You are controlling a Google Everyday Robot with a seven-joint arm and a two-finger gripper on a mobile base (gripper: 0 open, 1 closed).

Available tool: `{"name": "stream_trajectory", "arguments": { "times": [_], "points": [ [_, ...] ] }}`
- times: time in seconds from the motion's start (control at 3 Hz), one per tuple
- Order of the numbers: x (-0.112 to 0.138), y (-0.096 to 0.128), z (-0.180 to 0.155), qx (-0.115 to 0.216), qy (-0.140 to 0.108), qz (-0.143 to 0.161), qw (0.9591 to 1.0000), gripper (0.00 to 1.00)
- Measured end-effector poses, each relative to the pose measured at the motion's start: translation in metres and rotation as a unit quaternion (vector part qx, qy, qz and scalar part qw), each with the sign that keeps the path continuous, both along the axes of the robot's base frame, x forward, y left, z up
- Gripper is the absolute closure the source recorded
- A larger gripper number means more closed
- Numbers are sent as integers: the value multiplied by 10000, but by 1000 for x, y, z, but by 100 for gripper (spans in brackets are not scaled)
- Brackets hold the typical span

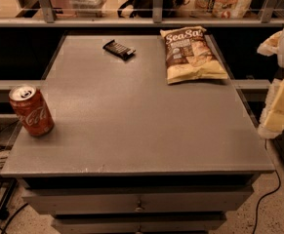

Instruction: Move brown chip bag near coke can

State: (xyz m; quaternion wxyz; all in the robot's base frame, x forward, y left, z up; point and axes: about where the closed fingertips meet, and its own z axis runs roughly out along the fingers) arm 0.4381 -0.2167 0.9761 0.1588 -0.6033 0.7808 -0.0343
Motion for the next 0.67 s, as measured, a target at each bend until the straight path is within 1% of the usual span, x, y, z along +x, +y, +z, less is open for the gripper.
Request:
{"name": "stream_trajectory", "arguments": {
  "times": [0.33,0.67],
  "points": [
    [0,0,0,0,0,0,10000,0],
    [2,0,1,93,-57,-48,9999,0]
  ]
}}
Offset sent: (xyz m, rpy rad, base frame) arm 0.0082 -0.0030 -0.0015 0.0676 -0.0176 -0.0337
